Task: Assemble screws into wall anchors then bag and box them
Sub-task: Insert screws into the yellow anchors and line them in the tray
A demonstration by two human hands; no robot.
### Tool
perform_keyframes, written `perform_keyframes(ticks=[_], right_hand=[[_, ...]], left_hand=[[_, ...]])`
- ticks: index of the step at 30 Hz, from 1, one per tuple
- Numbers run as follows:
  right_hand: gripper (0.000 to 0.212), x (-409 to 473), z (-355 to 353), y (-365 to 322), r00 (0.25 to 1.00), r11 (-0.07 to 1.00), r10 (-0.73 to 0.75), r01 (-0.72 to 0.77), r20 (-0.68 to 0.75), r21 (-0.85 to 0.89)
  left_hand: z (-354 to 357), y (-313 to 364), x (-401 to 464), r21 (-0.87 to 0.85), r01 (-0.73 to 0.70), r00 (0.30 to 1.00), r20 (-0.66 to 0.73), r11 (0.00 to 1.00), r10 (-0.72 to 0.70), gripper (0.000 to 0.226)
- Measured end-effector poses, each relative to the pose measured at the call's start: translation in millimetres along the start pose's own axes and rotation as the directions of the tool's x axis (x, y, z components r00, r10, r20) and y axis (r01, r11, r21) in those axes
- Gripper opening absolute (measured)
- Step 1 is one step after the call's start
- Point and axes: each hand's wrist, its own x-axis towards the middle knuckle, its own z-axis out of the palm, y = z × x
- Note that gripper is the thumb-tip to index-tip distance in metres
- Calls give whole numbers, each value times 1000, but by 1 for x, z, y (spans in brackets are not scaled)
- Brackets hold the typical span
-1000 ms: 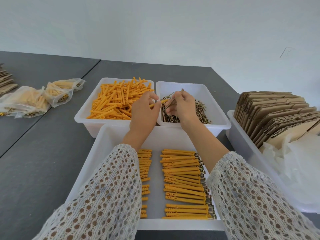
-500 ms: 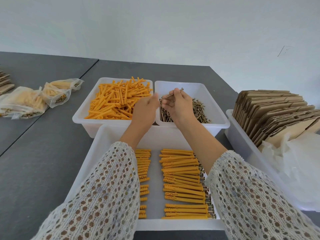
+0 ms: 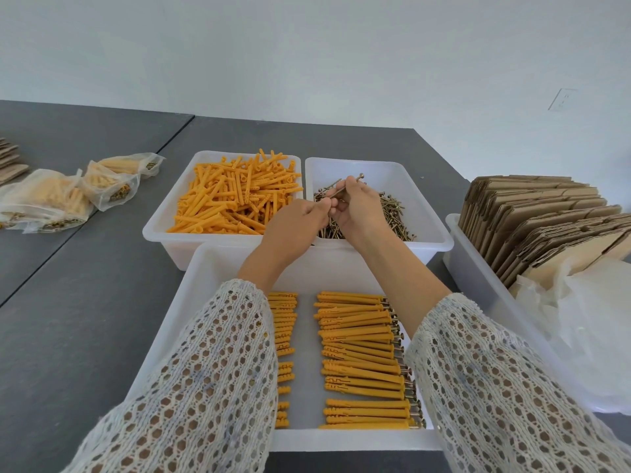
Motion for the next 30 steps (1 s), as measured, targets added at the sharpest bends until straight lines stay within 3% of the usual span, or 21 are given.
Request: perform_keyframes(ticks=[6, 12, 16, 20, 25, 30], right_hand=[[34, 0, -5, -2, 995, 975, -7, 29, 100, -218], [30, -4, -3, 0, 966, 856, 26, 111, 256, -505], [41, -4, -2, -1, 964, 879, 42, 89, 262, -468], [51, 2, -4, -3, 995, 929, 37, 0, 91, -371], [48, 7, -15, -7, 995, 967, 38, -60, -93, -247], [44, 10, -21, -7, 987, 985, 49, -74, -156, -158]], left_hand=[[3, -1, 0, 59, -29, 999, -22, 998, 30, 54], [3, 0, 2, 105, -6, 997, -76, 994, 14, 56], [3, -2, 2, 75, -1, 994, -113, 997, 9, 53], [5, -3, 1, 109, -36, 992, -116, 993, 49, 49], [5, -4, -1, 159, -69, 993, -85, 985, 83, 46], [5, 0, -2, 235, -79, 997, 14, 969, 78, 46]])
